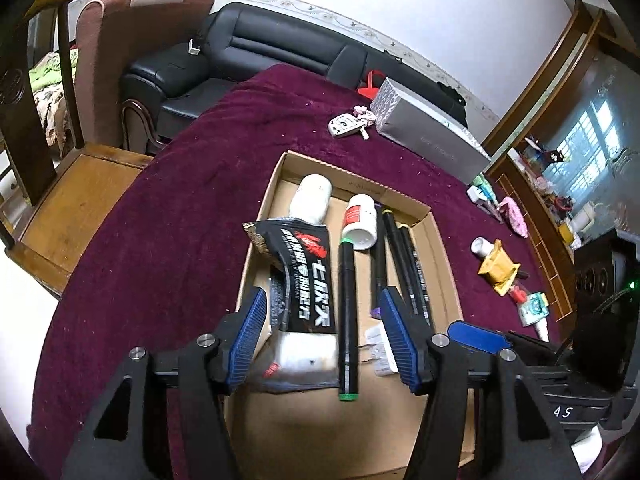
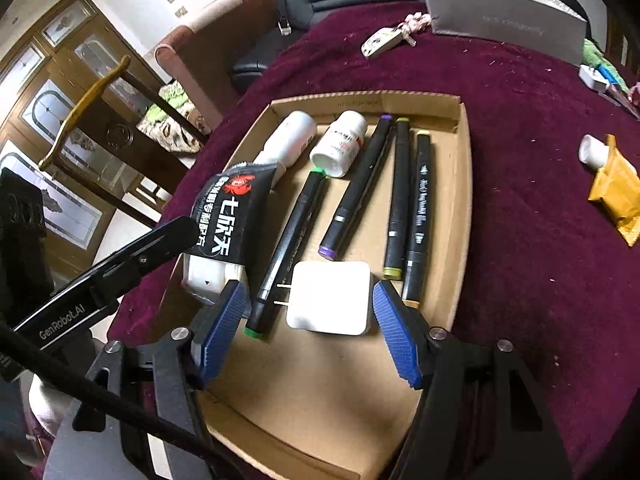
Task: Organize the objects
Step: 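Carry the snack bag and charger to the tray and release both, then grasp the yellow packet with the left tool and lift it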
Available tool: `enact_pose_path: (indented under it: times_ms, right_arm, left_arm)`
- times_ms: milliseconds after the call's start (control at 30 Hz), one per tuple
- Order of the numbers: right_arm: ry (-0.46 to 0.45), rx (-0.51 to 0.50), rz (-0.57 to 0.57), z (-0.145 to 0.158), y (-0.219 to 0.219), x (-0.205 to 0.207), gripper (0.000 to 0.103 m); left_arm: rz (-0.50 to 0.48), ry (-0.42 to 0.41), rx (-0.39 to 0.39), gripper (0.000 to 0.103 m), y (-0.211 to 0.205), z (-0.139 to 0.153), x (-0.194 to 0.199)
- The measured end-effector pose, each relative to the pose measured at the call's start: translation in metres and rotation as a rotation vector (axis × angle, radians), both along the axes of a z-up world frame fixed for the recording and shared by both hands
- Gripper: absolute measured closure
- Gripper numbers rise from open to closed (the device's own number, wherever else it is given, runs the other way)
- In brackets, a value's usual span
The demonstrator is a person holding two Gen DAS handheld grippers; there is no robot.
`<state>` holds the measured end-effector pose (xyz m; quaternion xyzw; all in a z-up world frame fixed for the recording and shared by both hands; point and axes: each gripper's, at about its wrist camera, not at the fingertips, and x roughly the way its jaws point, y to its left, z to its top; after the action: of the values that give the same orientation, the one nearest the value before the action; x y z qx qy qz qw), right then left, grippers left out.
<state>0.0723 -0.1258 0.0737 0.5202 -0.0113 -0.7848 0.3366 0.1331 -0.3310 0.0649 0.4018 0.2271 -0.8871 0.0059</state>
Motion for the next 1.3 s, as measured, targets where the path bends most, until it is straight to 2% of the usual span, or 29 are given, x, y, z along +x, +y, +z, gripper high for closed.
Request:
enact_pose_path:
  times_ms: [300, 433, 767, 1100, 1233, 1300]
  right_arm:
    - [0.057, 0.01, -0.091, 0.012, 0.052, 0.005, 0.036]
    - [0.06, 0.006, -0.154, 0.011, 0.081, 0.002, 0.036]
    - [0.145, 0.07, -0.306, 0.01, 0.167, 0.002, 0.037]
    - [0.123, 0.003, -0.592, 0.006, 0.299, -0.007, 0.036]
    - [0.13, -0.048, -0.663, 0.005, 0.33, -0.008, 0.036]
    - [0.143, -0.073, -0.702, 0.003, 0.344, -0.01, 0.036]
  left_arm:
    - [-0.074, 0.016, 0.001, 0.049, 0.038, 0.015, 0.004]
    - [-0.138, 0.0, -0.026, 0.049, 0.07, 0.018, 0.001]
    - [-0.309, -0.016, -0.091, 0.049, 0.159, 0.029, -0.005]
    - [-0.4, -0.088, -0.053, 0.05, 0.228, 0.008, -0.037]
    - [-0.429, -0.069, -0.035, 0.05, 0.25, 0.007, -0.057]
    - [-0.414, -0.058, -0.028, 0.05, 0.254, 0.006, -0.071]
